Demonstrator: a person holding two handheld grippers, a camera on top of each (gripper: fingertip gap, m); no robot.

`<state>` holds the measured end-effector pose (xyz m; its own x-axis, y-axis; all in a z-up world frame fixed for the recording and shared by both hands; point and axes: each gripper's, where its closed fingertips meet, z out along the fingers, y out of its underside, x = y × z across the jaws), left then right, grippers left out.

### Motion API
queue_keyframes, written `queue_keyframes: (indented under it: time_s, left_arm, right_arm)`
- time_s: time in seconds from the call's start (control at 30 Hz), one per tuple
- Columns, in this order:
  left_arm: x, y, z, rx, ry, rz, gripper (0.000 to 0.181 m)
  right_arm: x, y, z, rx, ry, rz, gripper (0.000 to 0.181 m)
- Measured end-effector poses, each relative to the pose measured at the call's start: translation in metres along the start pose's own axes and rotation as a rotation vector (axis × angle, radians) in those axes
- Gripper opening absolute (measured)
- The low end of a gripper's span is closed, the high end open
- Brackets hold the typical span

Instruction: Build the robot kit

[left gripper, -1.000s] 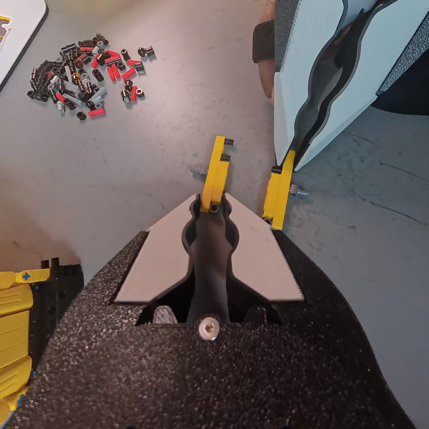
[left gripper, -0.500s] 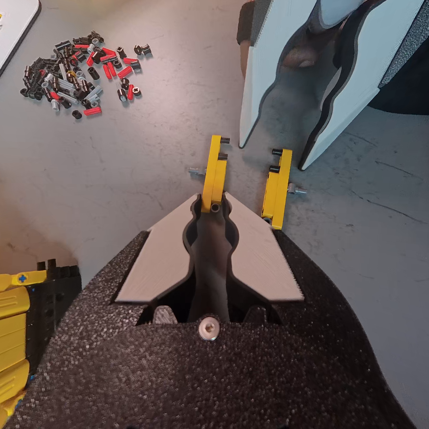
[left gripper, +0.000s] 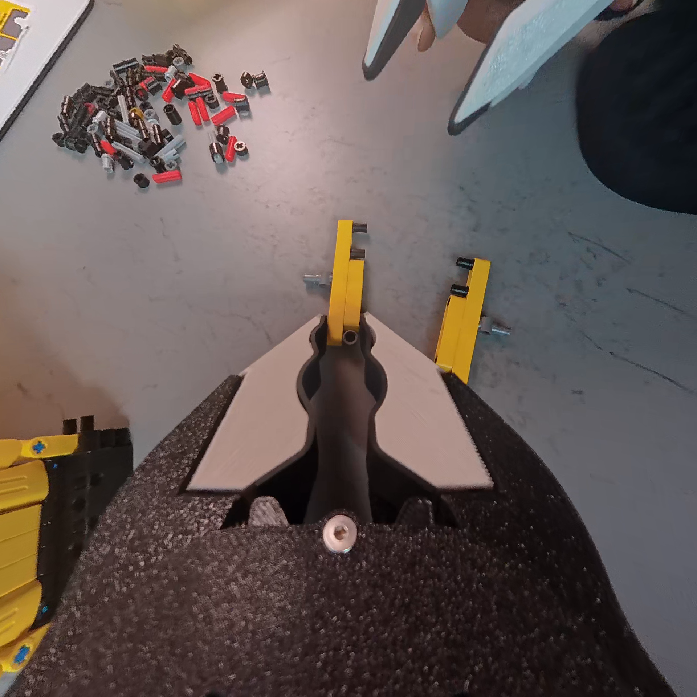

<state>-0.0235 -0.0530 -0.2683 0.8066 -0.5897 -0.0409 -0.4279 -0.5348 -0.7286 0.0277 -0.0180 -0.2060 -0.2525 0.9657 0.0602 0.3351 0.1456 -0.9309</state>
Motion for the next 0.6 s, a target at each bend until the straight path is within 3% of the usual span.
queue_keyframes:
  time_s: [0.1,0.2,0.43,0.6]
  left_arm:
    - [-0.003,-0.001,0.0,0.005,-0.021,-0.006,0.021]
    - [-0.005,-0.007,-0.005,0.056,-0.023,-0.017,0.029]
    - [-0.033,-0.052,-0.055,0.434,-0.132,-0.082,0.043]
    - [-0.051,-0.065,-0.084,0.581,-0.259,-0.088,0.044]
  right_arm:
    - [0.008,-0.005,-0.003,0.041,0.045,0.001,0.028]
    - [0.016,-0.007,-0.004,0.064,0.08,0.023,0.038]
    - [0.044,-0.024,-0.018,0.217,0.262,0.034,0.06]
    - [0.059,-0.032,-0.03,0.292,0.363,0.048,0.07]
